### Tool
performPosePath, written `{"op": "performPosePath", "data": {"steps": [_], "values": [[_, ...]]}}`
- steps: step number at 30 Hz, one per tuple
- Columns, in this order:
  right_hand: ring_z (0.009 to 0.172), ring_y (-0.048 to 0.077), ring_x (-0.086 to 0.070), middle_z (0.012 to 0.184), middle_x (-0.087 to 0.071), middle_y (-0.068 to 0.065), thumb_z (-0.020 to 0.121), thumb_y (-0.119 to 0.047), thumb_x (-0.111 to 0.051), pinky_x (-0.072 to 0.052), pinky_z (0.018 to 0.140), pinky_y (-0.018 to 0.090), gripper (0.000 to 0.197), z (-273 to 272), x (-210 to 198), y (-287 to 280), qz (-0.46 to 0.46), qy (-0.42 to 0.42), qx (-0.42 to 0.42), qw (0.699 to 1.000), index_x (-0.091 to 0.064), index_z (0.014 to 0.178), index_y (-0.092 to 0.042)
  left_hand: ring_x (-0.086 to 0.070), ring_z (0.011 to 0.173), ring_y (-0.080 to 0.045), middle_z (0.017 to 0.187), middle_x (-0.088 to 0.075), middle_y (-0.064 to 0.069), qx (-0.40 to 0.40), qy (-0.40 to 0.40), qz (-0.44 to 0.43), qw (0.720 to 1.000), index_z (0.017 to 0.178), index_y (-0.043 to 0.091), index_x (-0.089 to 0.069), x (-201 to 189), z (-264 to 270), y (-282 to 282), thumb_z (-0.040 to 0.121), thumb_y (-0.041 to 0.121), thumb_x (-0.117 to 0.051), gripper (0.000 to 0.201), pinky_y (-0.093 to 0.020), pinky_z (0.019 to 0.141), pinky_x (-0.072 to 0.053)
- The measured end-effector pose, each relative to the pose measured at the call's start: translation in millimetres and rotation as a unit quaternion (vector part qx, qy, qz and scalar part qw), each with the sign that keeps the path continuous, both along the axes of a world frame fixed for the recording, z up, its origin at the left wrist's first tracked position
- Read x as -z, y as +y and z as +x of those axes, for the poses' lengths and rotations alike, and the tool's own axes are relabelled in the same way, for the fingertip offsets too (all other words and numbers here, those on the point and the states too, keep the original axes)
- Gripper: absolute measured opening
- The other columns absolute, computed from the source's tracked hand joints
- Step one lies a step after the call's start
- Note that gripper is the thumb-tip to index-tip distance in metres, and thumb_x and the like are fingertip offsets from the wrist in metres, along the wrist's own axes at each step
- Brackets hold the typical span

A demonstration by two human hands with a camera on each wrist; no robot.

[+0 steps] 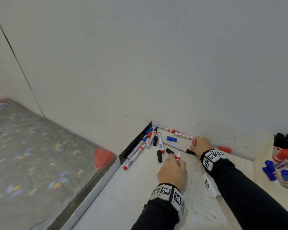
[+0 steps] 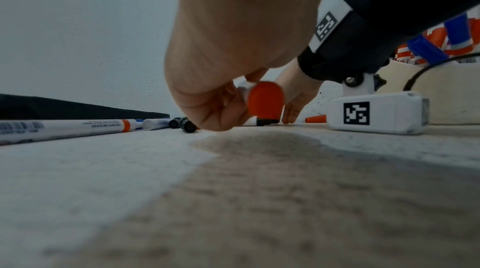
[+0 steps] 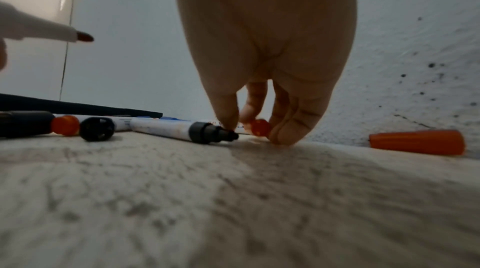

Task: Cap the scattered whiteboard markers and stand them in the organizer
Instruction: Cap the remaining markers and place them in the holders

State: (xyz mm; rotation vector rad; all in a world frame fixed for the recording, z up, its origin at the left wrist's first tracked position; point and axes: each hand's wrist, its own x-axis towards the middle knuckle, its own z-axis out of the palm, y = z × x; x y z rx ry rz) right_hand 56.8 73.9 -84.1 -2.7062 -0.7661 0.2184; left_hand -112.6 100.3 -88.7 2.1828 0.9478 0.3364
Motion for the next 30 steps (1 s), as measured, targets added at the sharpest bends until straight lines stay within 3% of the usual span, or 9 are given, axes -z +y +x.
{"op": "performPosePath", "data": {"steps": [4, 8, 11, 14, 17, 20, 23, 26, 30], "values": [[0.072, 0.019, -0.050, 0.088, -0.056, 0.007, 0.094, -0.016, -0.047, -0.036, 0.057, 0.025, 0.004, -8.4, -10.4, -14.8, 0.128, 0.003, -0.013, 0.992, -0.046, 0.092, -0.012, -0.053, 0.092, -0.015, 0.104, -0.050, 0.000, 0.021, 0.009, -0.005, 1.000, 0.123, 0.017, -0.046, -0.9, 0.6, 0.6, 0.095, 0.036, -0.036, 0.035, -0.029, 0.082, -0.046], [0.084, 0.011, -0.057, 0.097, -0.062, 0.003, 0.091, -0.001, -0.047, -0.038, 0.071, 0.017, 0.017, -22.1, -25.4, -31.7, 0.210, 0.064, -0.111, 0.969, -0.049, 0.088, -0.018, -0.054, 0.106, -0.016, 0.125, -0.046, -0.004, 0.040, -0.002, -0.001, 0.999, 0.133, 0.016, -0.043, -0.9, -1.0, 0.5, 0.097, 0.030, -0.041, 0.038, -0.028, 0.094, -0.046], [0.072, -0.010, -0.057, 0.096, -0.064, 0.002, 0.090, 0.001, -0.048, -0.038, 0.065, 0.003, 0.020, -34.6, -34.1, -47.9, 0.227, 0.085, -0.138, 0.960, -0.054, 0.087, -0.018, -0.052, 0.095, -0.012, 0.129, -0.038, -0.003, 0.057, -0.030, 0.000, 0.998, 0.134, 0.017, -0.044, -2.2, -2.5, -0.5, 0.098, 0.025, -0.041, 0.037, -0.021, 0.091, -0.042], [0.061, -0.019, -0.053, 0.094, -0.062, 0.001, 0.090, 0.002, -0.048, -0.039, 0.061, 0.001, 0.017, -43.5, -36.1, -60.7, 0.223, 0.100, -0.151, 0.958, -0.056, 0.092, -0.012, -0.053, 0.100, -0.017, 0.128, -0.039, -0.005, 0.085, -0.036, 0.001, 0.996, 0.134, 0.018, -0.045, -0.9, -3.1, -1.2, 0.097, 0.022, -0.042, 0.037, -0.025, 0.096, -0.044], [0.061, -0.018, -0.053, 0.094, -0.064, 0.001, 0.090, 0.002, -0.048, -0.040, 0.061, 0.004, 0.022, -48.9, -39.4, -72.9, 0.221, 0.109, -0.169, 0.954, -0.056, 0.088, -0.019, -0.053, 0.104, -0.018, 0.127, -0.041, -0.005, 0.100, -0.031, 0.017, 0.994, 0.134, 0.020, -0.046, 1.5, -3.3, -0.6, 0.097, 0.023, -0.043, 0.038, -0.027, 0.096, -0.045], [0.064, -0.010, -0.054, 0.088, -0.063, -0.010, 0.089, -0.003, -0.052, -0.039, 0.064, 0.009, 0.023, -51.5, -36.6, -80.3, 0.192, 0.095, -0.185, 0.959, -0.056, 0.088, -0.026, -0.053, 0.102, -0.016, 0.121, -0.047, -0.003, 0.109, -0.058, 0.017, 0.992, 0.133, 0.021, -0.047, -0.1, -4.0, -1.8, 0.096, 0.021, -0.046, 0.037, -0.024, 0.091, -0.042], [0.064, 0.001, -0.050, 0.081, -0.060, -0.009, 0.093, -0.019, -0.050, -0.039, 0.062, 0.017, 0.007, -57.2, -34.3, -83.9, 0.188, 0.095, -0.141, 0.967, -0.056, 0.092, -0.023, -0.054, 0.094, -0.010, 0.110, -0.055, 0.003, 0.123, -0.099, -0.009, 0.987, 0.124, 0.020, -0.051, -2.6, -2.6, -4.0, 0.095, 0.020, -0.048, 0.029, -0.019, 0.083, -0.042], [0.061, 0.008, -0.046, 0.068, -0.052, -0.005, 0.096, -0.041, -0.039, -0.036, 0.059, 0.024, 0.034, -67.0, -34.0, -83.7, 0.122, 0.074, -0.093, 0.985, -0.056, 0.080, -0.017, -0.053, 0.084, -0.013, 0.092, -0.054, 0.004, 0.155, -0.150, -0.037, 0.976, 0.103, 0.021, -0.053, -2.6, -2.3, -7.4, 0.092, 0.020, -0.051, 0.011, -0.015, 0.067, -0.039], [0.061, 0.014, -0.049, 0.062, -0.052, -0.003, 0.094, -0.051, -0.032, -0.037, 0.060, 0.030, 0.048, -82.9, -32.5, -81.6, 0.128, 0.023, -0.043, 0.991, -0.054, 0.065, -0.020, -0.052, 0.073, -0.011, 0.084, -0.053, 0.006, 0.181, -0.167, -0.078, 0.966, 0.093, 0.021, -0.049, -2.7, -3.0, -10.5, 0.077, 0.024, -0.071, 0.027, -0.020, 0.066, -0.045]]}}
